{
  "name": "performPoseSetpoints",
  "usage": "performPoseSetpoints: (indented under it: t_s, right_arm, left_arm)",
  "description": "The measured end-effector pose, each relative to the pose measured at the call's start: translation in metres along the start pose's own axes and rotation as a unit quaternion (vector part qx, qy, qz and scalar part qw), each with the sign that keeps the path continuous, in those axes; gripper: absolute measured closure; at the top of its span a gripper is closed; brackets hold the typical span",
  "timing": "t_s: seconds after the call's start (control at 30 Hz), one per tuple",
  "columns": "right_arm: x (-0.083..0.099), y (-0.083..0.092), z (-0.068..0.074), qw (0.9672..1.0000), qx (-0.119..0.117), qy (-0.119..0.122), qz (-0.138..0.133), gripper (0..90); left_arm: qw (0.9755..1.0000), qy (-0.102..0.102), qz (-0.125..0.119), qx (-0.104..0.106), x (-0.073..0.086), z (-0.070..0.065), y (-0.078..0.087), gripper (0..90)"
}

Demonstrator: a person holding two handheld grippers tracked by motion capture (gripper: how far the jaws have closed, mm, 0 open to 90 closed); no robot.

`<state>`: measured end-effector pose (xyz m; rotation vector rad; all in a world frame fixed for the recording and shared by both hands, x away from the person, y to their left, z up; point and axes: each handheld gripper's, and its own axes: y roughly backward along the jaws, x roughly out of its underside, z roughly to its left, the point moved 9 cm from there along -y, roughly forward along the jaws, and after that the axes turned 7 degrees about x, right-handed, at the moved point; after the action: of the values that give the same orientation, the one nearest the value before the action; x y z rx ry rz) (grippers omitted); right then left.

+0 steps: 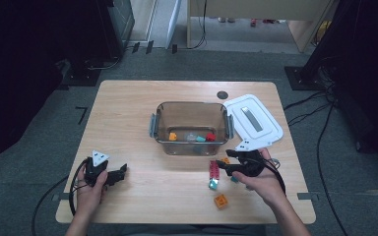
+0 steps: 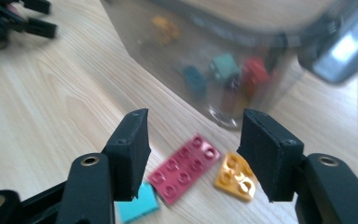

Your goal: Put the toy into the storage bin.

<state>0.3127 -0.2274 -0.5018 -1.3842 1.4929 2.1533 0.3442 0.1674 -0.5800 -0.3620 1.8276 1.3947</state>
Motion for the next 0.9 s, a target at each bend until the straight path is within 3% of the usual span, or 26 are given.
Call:
performPoseSetpoints:
  t_s: [0.23, 0.37, 0.57, 0.9]
  right_arm:
    - [0.022, -0.017, -0.02, 0.9987, 0.047, -0.003, 0.021, 45.9]
    - [0.031, -0.026, -0.028, 0.9976, 0.057, -0.016, 0.035, 45.8]
    - [0.039, -0.037, -0.029, 0.9959, 0.069, -0.025, 0.052, 45.3]
    - [0.047, -0.048, -0.03, 0.9935, 0.089, -0.019, 0.069, 48.7]
  left_arm:
    - [1.0, 0.0, 0.0, 0.0, 0.0, 0.0, 0.0, 12.7]
    - [1.0, 0.0, 0.0, 0.0, 0.0, 0.0, 0.0, 12.8]
    - [1.0, 0.0, 0.0, 0.0, 0.0, 0.0, 0.0, 12.8]
    - [1.0, 0.0, 0.0, 0.0, 0.0, 0.0, 0.0, 12.8]
